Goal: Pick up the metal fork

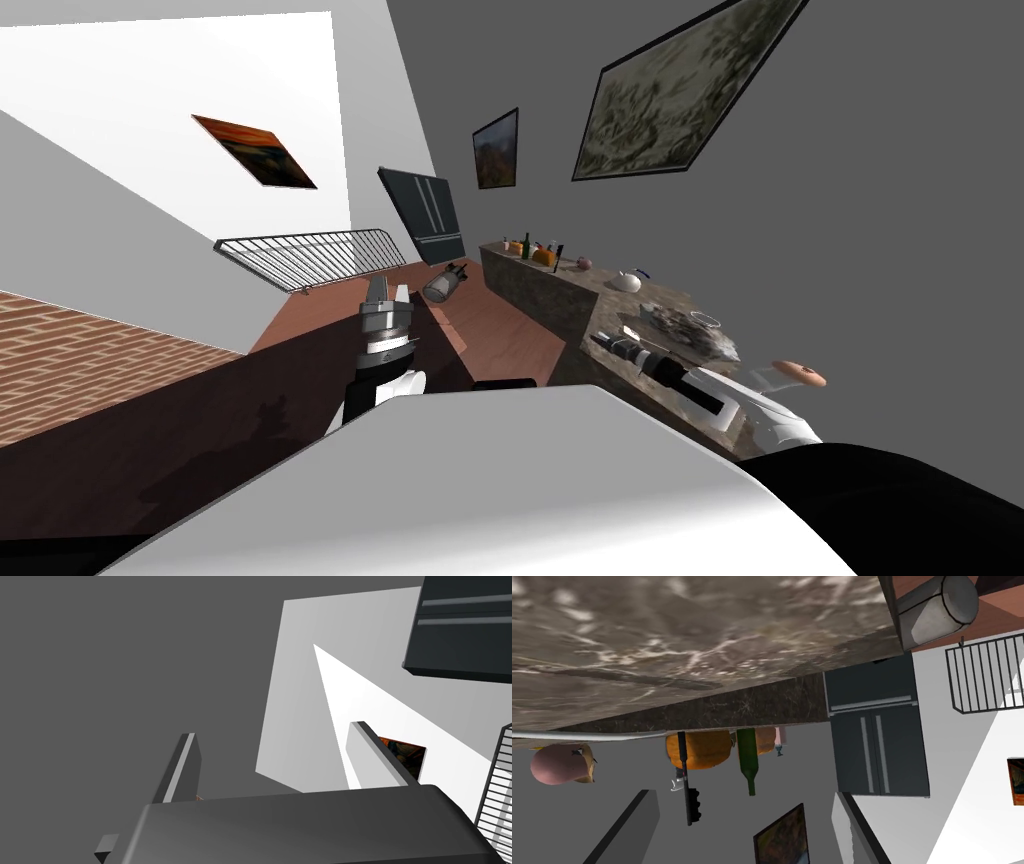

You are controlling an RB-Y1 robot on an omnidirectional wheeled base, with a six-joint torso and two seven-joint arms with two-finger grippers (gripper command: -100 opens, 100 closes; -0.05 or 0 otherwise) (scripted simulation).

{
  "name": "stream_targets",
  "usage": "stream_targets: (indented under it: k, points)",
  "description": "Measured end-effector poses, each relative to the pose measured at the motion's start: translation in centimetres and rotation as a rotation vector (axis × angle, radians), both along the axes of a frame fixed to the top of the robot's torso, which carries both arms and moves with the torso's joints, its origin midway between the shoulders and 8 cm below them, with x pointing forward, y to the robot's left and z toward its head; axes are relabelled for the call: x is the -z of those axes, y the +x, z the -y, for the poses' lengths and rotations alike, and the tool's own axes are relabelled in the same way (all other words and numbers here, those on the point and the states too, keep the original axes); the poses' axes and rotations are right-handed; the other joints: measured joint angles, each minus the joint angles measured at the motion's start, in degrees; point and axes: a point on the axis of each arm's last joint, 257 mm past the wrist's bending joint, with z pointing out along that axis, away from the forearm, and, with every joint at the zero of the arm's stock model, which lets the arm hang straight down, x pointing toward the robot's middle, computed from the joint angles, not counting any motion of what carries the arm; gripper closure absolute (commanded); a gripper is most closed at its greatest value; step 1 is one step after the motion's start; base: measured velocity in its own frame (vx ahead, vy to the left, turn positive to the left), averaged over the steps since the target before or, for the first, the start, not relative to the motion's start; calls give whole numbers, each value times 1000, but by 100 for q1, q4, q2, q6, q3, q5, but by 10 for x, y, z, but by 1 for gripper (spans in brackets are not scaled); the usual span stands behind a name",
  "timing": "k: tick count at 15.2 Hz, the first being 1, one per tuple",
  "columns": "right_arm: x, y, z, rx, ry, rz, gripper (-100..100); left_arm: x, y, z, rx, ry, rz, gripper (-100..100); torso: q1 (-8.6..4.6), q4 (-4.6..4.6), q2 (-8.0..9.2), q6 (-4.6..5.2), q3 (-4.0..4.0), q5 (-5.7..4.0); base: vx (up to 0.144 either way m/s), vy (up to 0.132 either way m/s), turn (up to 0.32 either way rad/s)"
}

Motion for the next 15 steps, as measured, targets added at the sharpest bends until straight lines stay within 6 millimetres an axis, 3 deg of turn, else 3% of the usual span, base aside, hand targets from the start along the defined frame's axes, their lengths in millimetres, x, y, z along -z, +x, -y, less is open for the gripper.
stream_targets:
  k: [7, 15]
  points:
    - [19, -31, 62, -34, -206, -126, -100, 0, 0, 0, 0, 0, 0, 0, -2, 1, 5, -1, 3, -1, 49, 56, 81]
    - [30, -88, 140, -86, -447, -309, -100, 0, 0, 0, 0, 0, 0, 0, 6, 1, 3, -1, 2, 1, 54, 68, 81]
